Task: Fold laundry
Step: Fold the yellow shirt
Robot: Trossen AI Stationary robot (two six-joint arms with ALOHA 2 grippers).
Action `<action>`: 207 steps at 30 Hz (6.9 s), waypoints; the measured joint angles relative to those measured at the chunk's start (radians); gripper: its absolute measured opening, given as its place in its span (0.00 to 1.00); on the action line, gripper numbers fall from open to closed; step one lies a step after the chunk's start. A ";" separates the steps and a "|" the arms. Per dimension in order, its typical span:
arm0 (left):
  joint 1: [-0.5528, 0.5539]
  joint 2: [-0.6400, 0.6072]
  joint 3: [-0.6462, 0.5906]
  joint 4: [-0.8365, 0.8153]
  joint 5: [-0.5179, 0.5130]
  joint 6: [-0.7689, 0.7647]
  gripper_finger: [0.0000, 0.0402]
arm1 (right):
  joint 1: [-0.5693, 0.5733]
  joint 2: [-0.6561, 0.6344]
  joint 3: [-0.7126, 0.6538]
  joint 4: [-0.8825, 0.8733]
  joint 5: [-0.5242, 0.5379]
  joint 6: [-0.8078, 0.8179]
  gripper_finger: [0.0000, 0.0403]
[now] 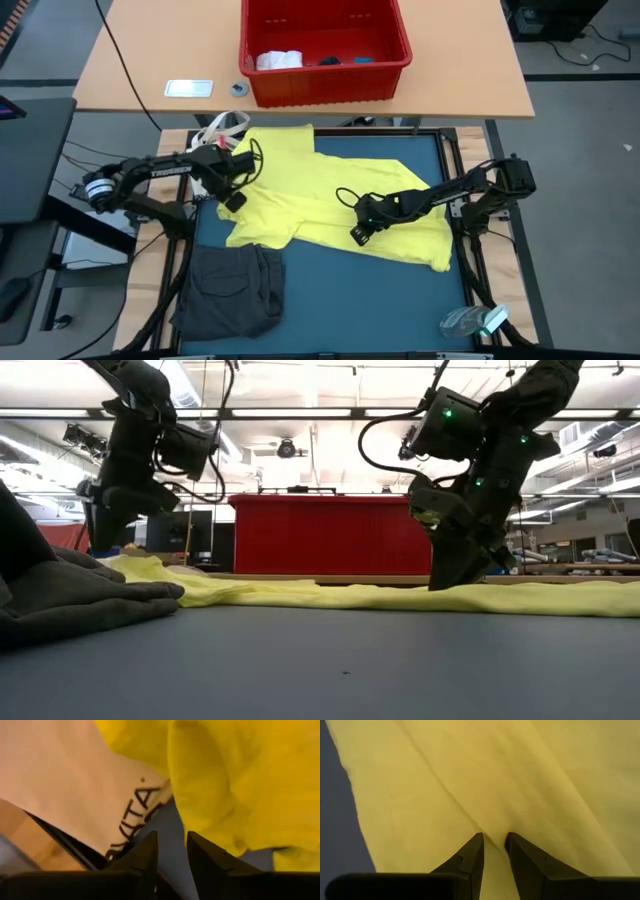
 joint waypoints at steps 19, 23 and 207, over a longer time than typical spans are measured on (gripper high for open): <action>-0.177 -0.151 0.000 0.360 0.298 0.020 0.27 | -0.157 -0.251 -0.014 -0.189 0.003 -0.155 0.25; -0.259 -0.131 -0.008 0.419 0.306 0.078 0.27 | -0.157 -0.295 -0.010 -0.138 -0.068 -0.159 0.25; -0.415 -0.331 -0.204 0.529 0.183 -0.150 0.00 | -0.181 0.418 0.695 -0.057 -0.596 -0.067 0.00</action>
